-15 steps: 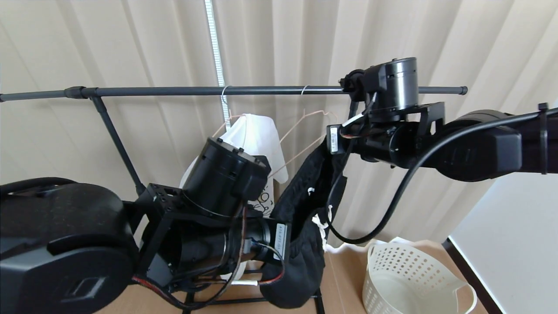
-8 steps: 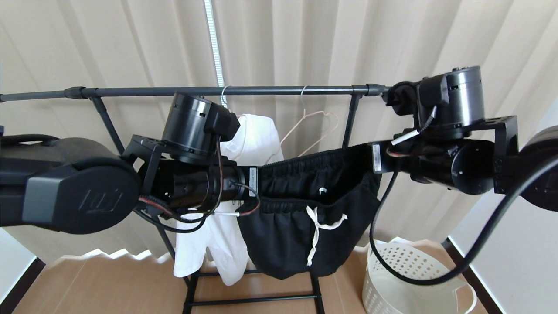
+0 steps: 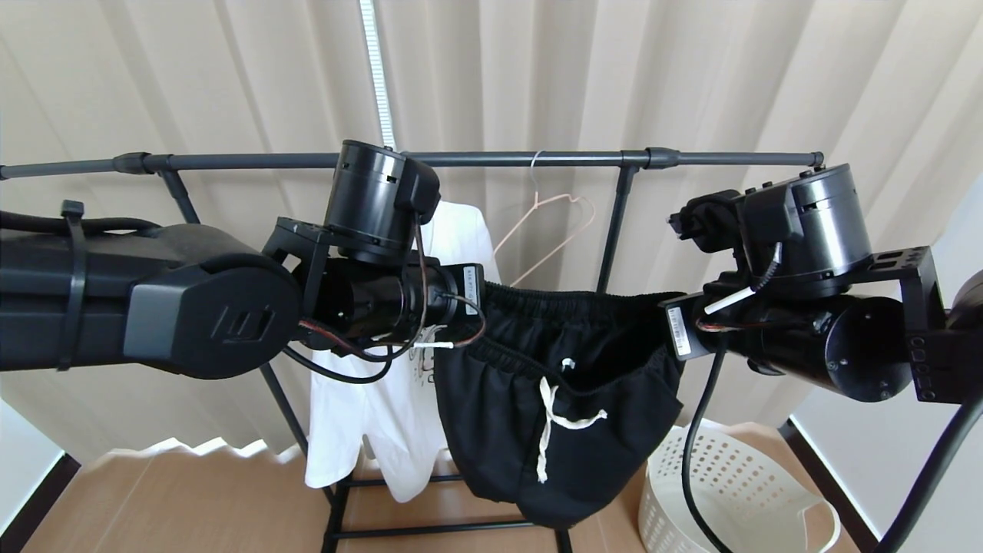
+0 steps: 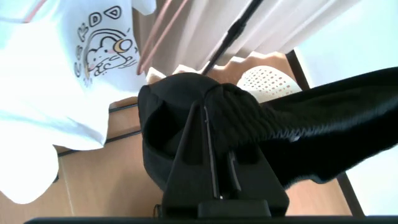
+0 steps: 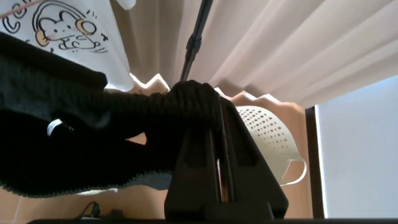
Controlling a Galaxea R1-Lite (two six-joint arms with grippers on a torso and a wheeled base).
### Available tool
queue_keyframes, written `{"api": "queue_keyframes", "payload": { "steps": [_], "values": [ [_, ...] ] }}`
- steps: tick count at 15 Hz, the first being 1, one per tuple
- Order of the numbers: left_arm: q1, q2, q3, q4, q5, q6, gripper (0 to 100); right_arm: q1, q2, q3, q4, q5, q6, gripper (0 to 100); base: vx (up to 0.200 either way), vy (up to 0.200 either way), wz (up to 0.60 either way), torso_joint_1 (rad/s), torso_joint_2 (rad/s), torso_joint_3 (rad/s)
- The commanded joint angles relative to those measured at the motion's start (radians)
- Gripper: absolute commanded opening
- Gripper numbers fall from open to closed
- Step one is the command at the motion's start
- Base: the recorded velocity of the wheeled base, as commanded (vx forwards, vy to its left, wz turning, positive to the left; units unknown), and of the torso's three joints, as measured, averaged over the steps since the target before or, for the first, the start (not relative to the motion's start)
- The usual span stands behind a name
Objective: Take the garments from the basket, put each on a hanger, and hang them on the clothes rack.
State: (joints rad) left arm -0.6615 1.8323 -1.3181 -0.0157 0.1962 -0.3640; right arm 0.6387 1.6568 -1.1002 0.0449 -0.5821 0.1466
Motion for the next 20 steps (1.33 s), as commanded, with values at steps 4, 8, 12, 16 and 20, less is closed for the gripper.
{"api": "queue_keyframes", "payload": {
  "steps": [4, 8, 12, 16, 20],
  "values": [
    [-0.003, 0.007, 0.016, -0.033, -0.001, -0.004, 0, 0.002, 0.008, 0.02, 0.003, 0.001, -0.002, 0, 0.0, 0.0, 0.0, 0.0, 0.0, 0.0],
    [-0.021, 0.007, 0.04, -0.035, -0.004, -0.001, 0, -0.004, 0.006, 0.02, 0.0, 0.001, -0.015, 0, 0.0, 0.0, 0.0, 0.0, 0.0, 0.0],
    [-0.029, 0.002, 0.056, -0.036, -0.003, -0.001, 0, -0.011, 0.006, 0.022, 0.0, 0.001, -0.015, 0, 0.0, 0.0, 0.0, 0.0, 0.0, 0.0],
    [-0.027, 0.002, 0.062, -0.036, -0.003, -0.003, 0, -0.017, 0.003, 0.022, -0.002, 0.001, -0.015, 0, 0.0, 0.0, 0.0, 0.0, 0.0, 0.0],
    [-0.027, -0.001, 0.063, -0.036, -0.003, -0.001, 100, -0.031, 0.004, 0.02, -0.005, 0.001, -0.015, 0, 0.0, 0.0, 0.0, 0.0, 0.0, 0.0]
  ]
}}
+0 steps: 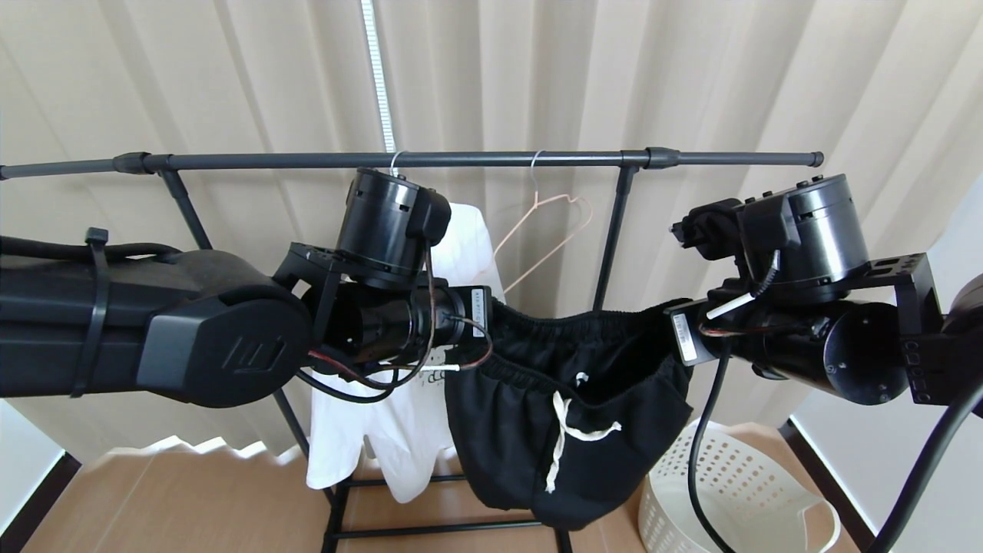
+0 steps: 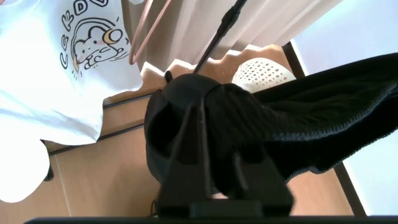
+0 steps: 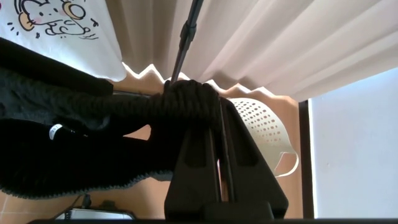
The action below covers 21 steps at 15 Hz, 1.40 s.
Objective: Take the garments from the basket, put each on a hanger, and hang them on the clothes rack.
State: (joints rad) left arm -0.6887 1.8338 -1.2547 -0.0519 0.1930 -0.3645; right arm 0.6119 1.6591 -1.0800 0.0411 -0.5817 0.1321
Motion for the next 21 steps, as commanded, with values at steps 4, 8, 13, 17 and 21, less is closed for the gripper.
{"api": "queue_keyframes", "payload": {
  "steps": [4, 8, 13, 17, 21],
  "values": [
    [0.0, -0.034, 0.031, 0.001, -0.004, 0.021, 100, -0.011, 0.001, -0.003, -0.004, -0.001, 0.0, 0, 0.0, 0.0, 0.0, 0.0, 0.0, 0.0],
    [0.0, -0.039, 0.046, 0.001, -0.007, 0.045, 100, -0.027, 0.011, -0.005, -0.004, 0.0, 0.0, 0, 0.0, 0.0, 0.0, 0.0, 0.0, 0.0],
    [0.008, -0.079, 0.15, 0.0, -0.044, 0.205, 100, -0.052, 0.013, -0.012, -0.012, -0.001, 0.001, 0, 0.0, 0.0, 0.0, 0.0, 0.0, 0.0],
    [0.008, -0.105, 0.169, -0.017, -0.147, 0.211, 100, -0.058, 0.022, -0.011, -0.012, -0.001, 0.001, 0, 0.0, 0.0, 0.0, 0.0, 0.0, 0.0],
    [0.067, -0.177, 0.181, -0.017, -0.351, 0.188, 100, -0.078, 0.025, -0.012, -0.012, -0.001, -0.005, 0, 0.0, 0.0, 0.0, 0.0, 0.0, 0.0]
  ]
}}
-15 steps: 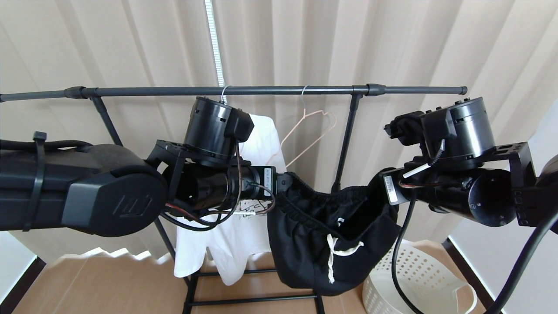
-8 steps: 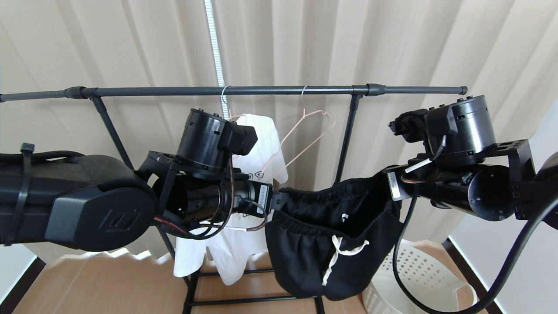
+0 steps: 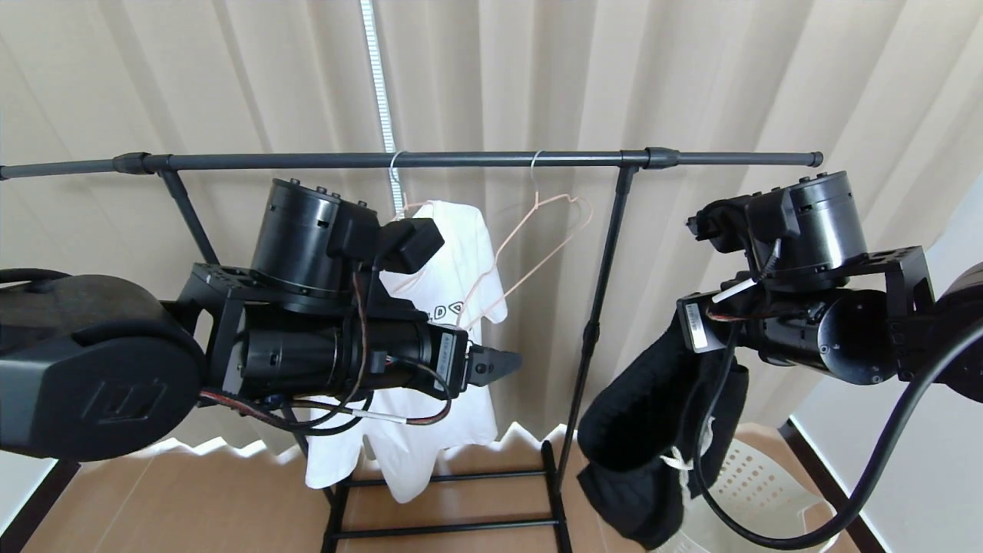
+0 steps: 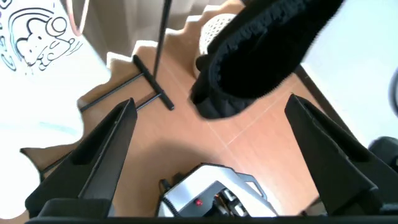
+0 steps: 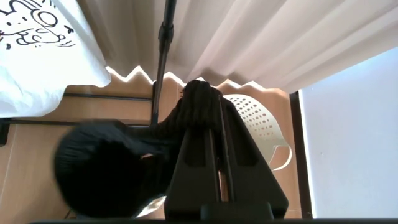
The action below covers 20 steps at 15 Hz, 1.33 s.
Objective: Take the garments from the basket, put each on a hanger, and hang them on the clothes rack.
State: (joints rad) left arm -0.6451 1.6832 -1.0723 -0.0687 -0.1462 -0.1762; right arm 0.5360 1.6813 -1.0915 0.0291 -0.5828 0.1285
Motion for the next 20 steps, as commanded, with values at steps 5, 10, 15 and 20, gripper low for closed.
{"api": "queue_keyframes", "payload": {
  "steps": [5, 10, 15, 20],
  "values": [
    [0.074, 0.072, -0.135, -0.013, 0.051, 0.086, 100, -0.002, -0.023, 0.007, 0.0, 0.0, -0.001, 0, 0.0, 0.0, 0.0, 0.0, 0.0, 0.0],
    [0.104, 0.239, -0.288, -0.019, 0.045, 0.201, 100, -0.002, -0.038, 0.013, 0.0, 0.0, -0.013, 0, 0.0, 0.0, 0.0, 0.0, 0.0, 0.0],
    [0.119, 0.297, -0.365, -0.042, 0.05, 0.253, 100, 0.002, -0.038, 0.019, 0.0, 0.0, -0.015, 0, 0.0, 0.0, 0.0, 0.0, 0.0, 0.0],
    [0.122, 0.352, -0.422, -0.045, 0.054, 0.251, 100, 0.002, -0.04, 0.019, 0.0, 0.0, -0.017, 0, 0.0, 0.0, 0.0, 0.0, 0.0, 0.0]
  ]
}}
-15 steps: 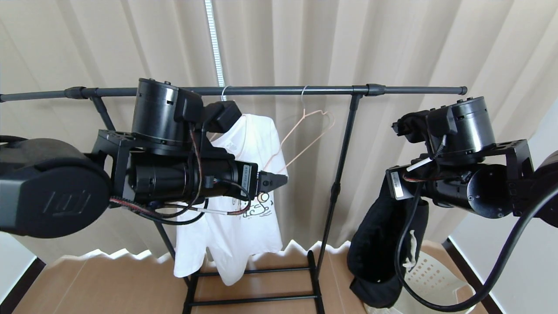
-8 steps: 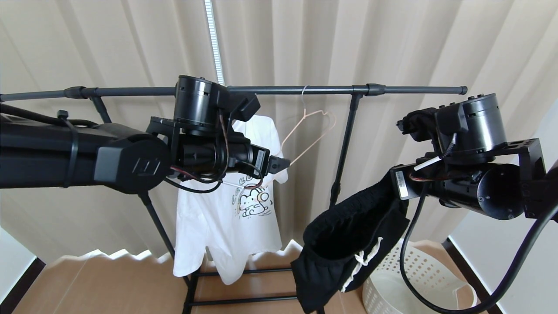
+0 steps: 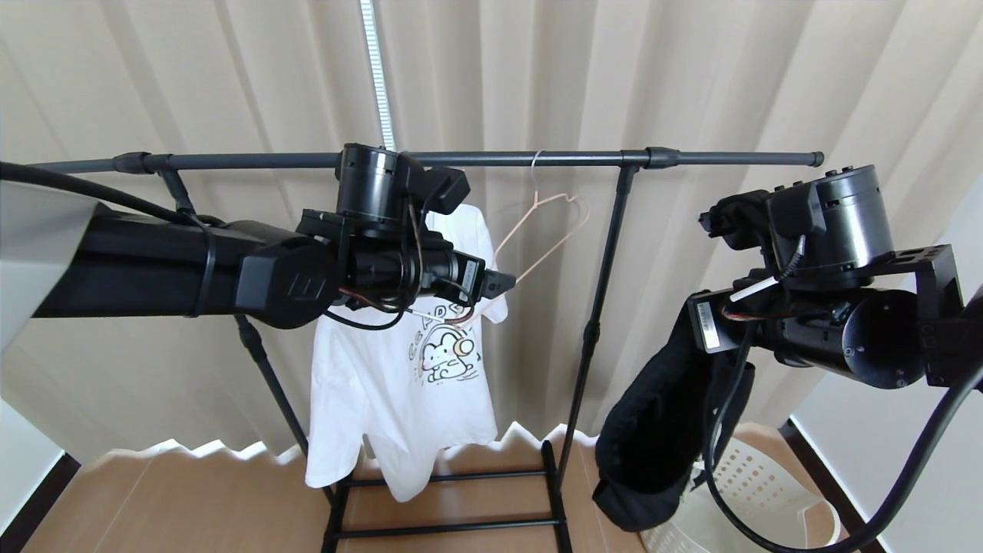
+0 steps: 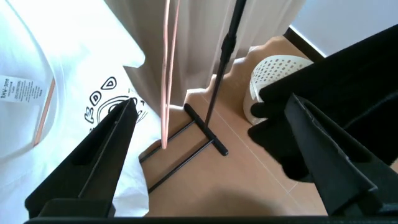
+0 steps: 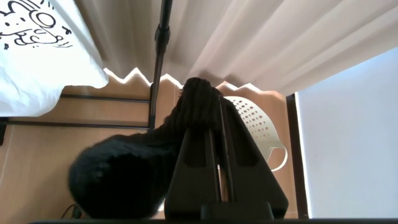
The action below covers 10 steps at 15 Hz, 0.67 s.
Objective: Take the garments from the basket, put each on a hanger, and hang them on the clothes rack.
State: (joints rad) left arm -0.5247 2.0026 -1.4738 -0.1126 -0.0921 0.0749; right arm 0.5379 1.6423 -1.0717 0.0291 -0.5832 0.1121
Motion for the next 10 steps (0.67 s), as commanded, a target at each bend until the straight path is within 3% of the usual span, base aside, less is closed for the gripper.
{"api": "queue_keyframes", "payload": {
  "steps": [1, 10],
  "values": [
    [0.003, 0.055, -0.049, 0.001, 0.002, -0.001, 100, 0.001, -0.001, -0.001, 0.0, 0.0, 0.0, 0, 0.0, 0.0, 0.0, 0.0, 0.0, 0.0],
    [0.02, 0.268, -0.318, 0.011, 0.003, 0.042, 100, 0.001, -0.015, -0.002, 0.0, 0.0, -0.005, 0, 0.0, 0.0, 0.0, 0.0, 0.0, 0.0]
  ]
}}
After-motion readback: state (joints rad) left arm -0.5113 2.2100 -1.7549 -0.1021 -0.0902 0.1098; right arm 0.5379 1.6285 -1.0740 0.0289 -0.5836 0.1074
